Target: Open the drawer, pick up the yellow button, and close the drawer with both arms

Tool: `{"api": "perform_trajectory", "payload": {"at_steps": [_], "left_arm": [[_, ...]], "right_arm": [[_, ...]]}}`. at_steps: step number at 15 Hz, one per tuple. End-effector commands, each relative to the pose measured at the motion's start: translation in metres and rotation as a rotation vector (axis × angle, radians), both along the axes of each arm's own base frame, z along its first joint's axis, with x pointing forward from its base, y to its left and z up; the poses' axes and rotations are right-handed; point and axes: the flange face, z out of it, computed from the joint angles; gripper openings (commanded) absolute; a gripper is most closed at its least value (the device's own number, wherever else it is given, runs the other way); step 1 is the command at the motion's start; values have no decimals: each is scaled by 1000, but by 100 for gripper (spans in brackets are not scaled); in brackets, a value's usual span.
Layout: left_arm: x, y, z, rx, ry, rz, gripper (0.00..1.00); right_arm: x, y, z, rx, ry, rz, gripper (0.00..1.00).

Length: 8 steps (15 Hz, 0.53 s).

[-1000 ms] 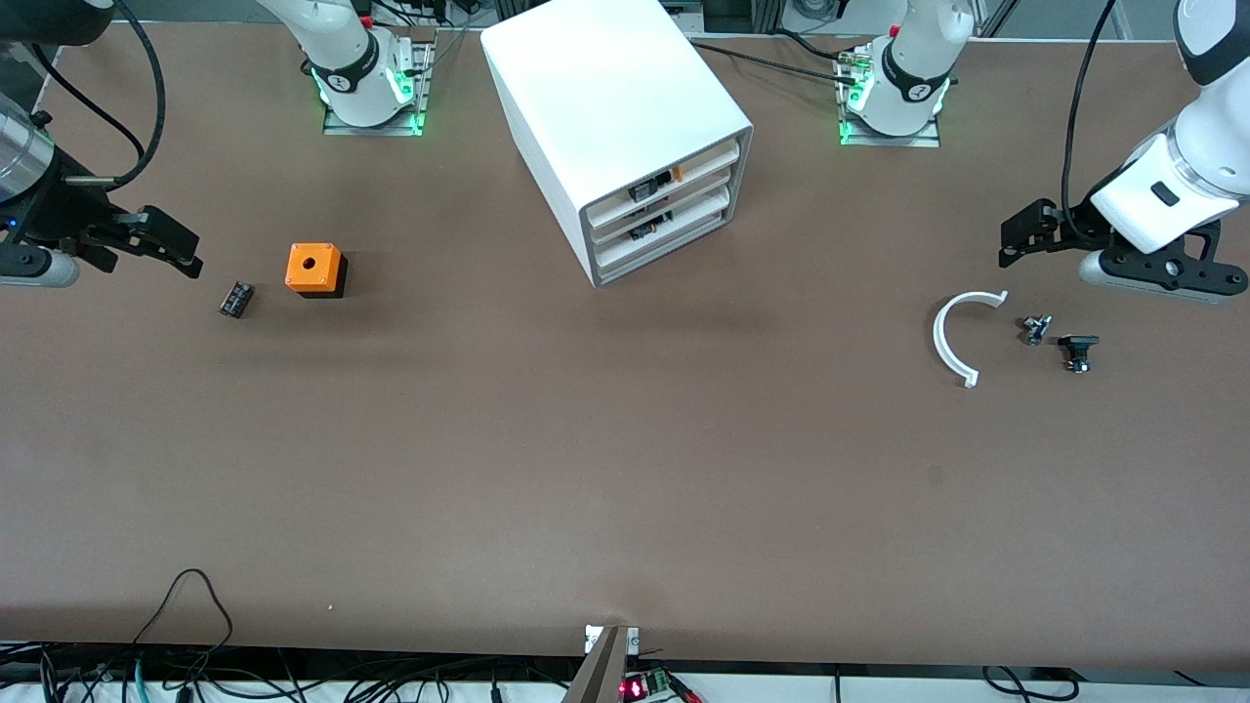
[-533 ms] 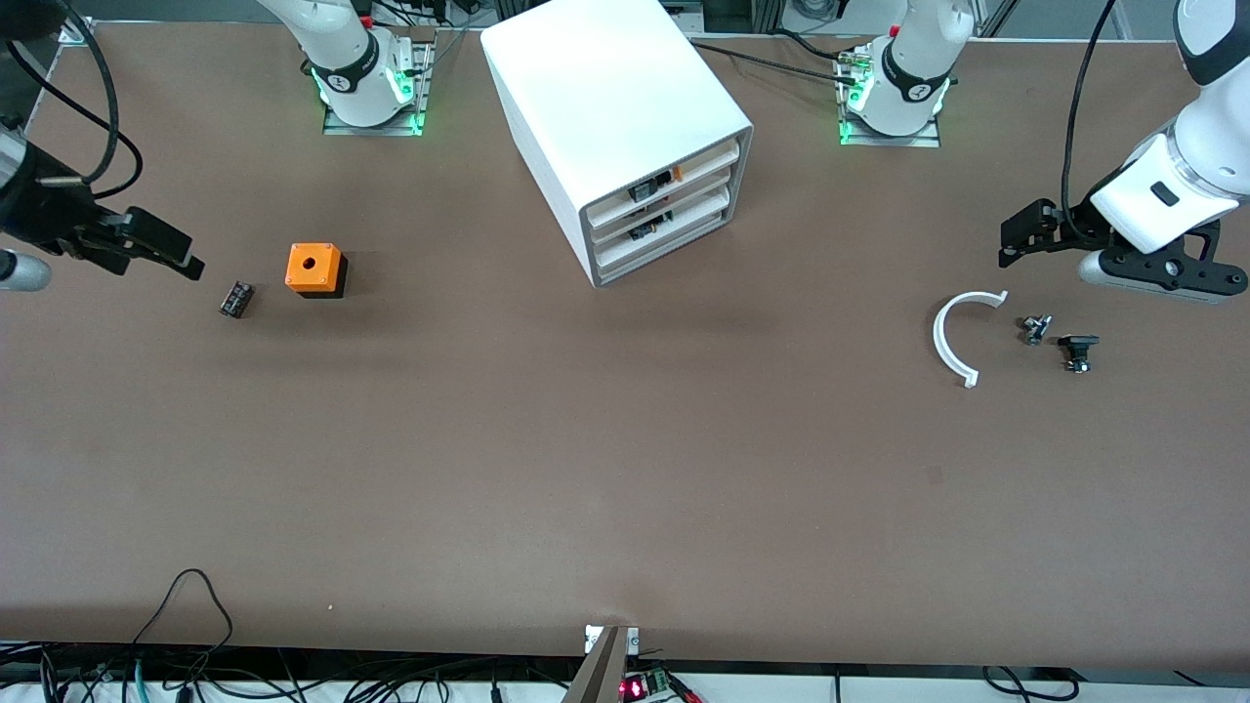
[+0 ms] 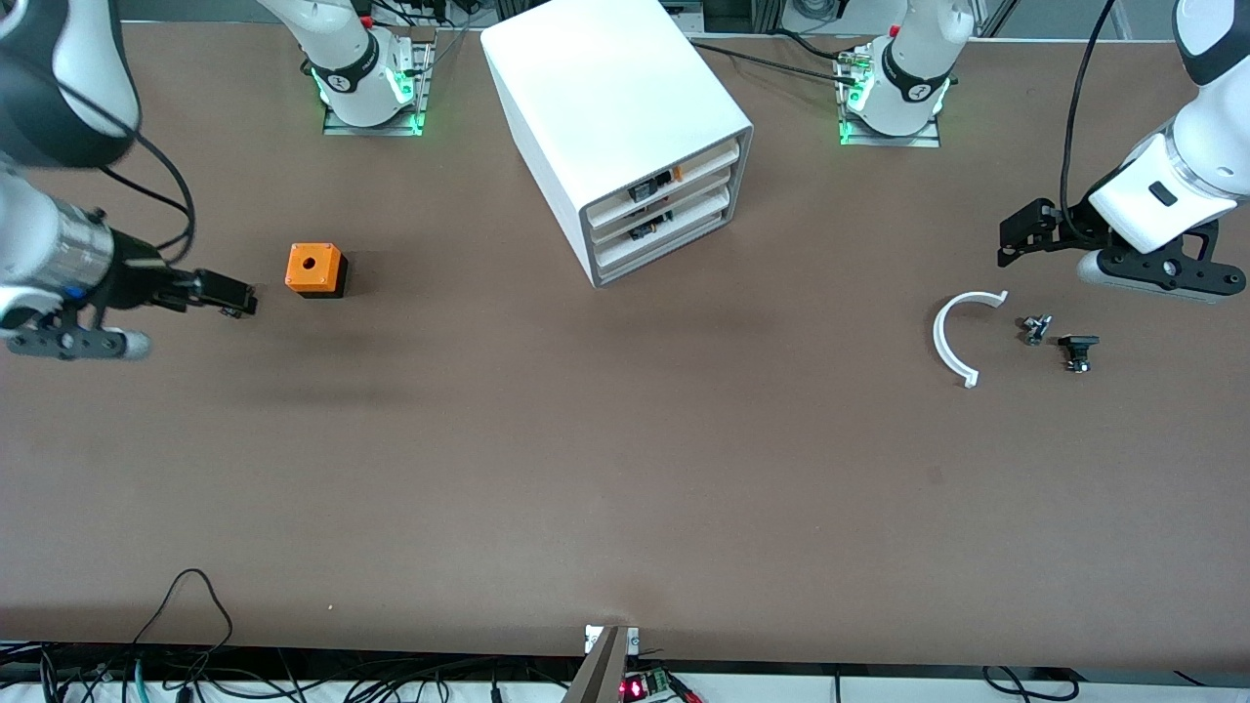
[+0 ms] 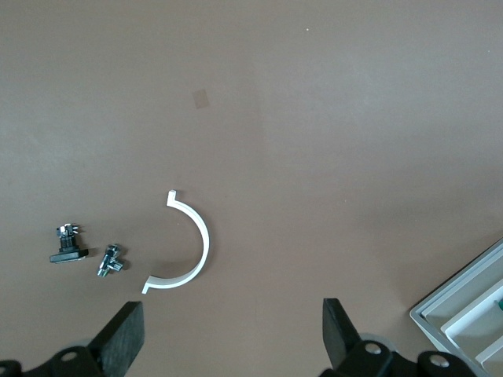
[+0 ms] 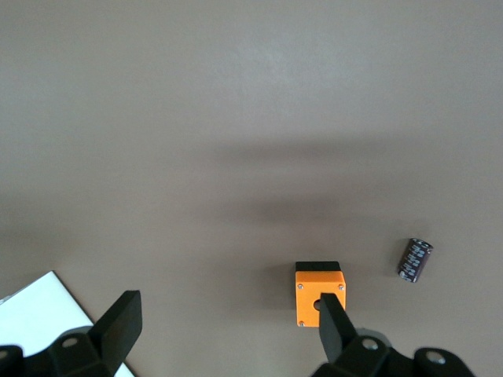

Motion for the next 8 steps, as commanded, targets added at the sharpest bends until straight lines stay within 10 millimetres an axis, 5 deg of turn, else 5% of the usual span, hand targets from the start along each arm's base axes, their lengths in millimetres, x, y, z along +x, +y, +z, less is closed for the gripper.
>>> {"api": "perform_trajectory", "payload": {"at_steps": [1,8], "left_arm": [[2,-2,4,7,23,-3,100],[-10,-12,-16,-121,187,1,100]], "right_arm": [[11,-1,-21,-12,6,29,100],[21,31,-73,-29,45,1,100]]}}
